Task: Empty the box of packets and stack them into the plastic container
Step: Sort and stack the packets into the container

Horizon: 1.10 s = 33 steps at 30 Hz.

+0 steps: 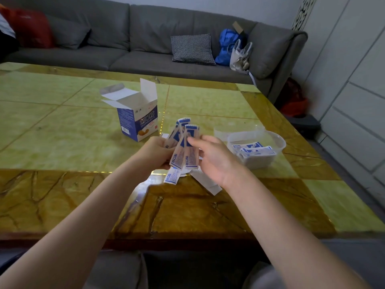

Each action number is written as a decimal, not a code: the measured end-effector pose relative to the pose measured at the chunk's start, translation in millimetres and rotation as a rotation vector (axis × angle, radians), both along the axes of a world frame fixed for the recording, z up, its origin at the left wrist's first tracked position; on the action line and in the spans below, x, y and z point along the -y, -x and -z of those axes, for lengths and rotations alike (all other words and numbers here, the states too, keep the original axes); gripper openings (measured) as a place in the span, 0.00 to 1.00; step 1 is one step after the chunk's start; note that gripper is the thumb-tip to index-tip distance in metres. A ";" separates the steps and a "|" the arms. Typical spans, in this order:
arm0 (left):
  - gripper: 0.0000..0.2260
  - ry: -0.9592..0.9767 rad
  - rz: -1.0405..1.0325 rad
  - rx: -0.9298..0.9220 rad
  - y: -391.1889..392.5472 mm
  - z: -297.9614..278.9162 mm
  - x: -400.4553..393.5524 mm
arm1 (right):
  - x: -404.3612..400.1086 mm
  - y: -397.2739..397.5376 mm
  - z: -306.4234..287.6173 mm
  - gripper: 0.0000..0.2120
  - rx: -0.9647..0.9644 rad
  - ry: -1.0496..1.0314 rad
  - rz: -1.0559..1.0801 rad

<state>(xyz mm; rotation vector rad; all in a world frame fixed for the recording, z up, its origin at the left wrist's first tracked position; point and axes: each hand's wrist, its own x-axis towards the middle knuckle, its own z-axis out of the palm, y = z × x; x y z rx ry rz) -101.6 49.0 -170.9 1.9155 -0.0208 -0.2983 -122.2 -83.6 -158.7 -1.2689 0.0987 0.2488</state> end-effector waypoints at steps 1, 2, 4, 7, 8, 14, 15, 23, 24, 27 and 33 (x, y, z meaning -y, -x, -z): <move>0.09 -0.044 0.018 0.025 0.3 -0.7 0.9 | -1.1 0.1 1.2 0.05 0.003 0.001 0.004; 0.10 -0.072 0.039 0.047 0.6 -1.3 1.9 | -1.5 -0.3 2.4 0.06 0.010 0.004 0.022; 0.12 -0.062 0.090 0.068 1.5 -2.5 4.2 | -0.4 -4.2 5.8 0.08 0.035 0.029 0.097; 0.10 0.007 0.229 0.018 5.4 -4.4 4.6 | 0.0 -8.1 6.9 0.11 0.027 0.042 0.196; 0.09 0.032 0.295 -0.018 6.2 -4.6 3.3 | 0.1 -8.8 7.0 0.11 0.033 0.046 0.219; 0.15 -0.065 0.308 -0.044 -2.7 -3.4 -22.1 | 17.6 -3.3 -3.0 0.10 0.575 1.006 0.206; 0.14 -0.075 0.283 -0.021 -3.4 -2.6 -23.5 | 21.9 -1.0 -2.5 0.12 0.678 1.277 0.121; 0.16 -0.631 0.341 0.292 1.1 20.5 4.0 | 25.7 10.5 36.7 0.14 0.752 1.704 -0.327; 0.14 -0.653 0.336 0.316 1.5 22.1 5.0 | 28.4 11.3 36.5 0.14 0.716 1.714 -0.337; 0.09 -0.644 0.317 0.364 1.4 23.5 5.8 | 37.8 14.9 31.7 0.14 0.664 1.784 -0.364; 0.09 -0.531 0.272 0.404 0.9 22.6 8.0 | 48.3 22.7 23.0 0.11 0.531 1.798 -0.444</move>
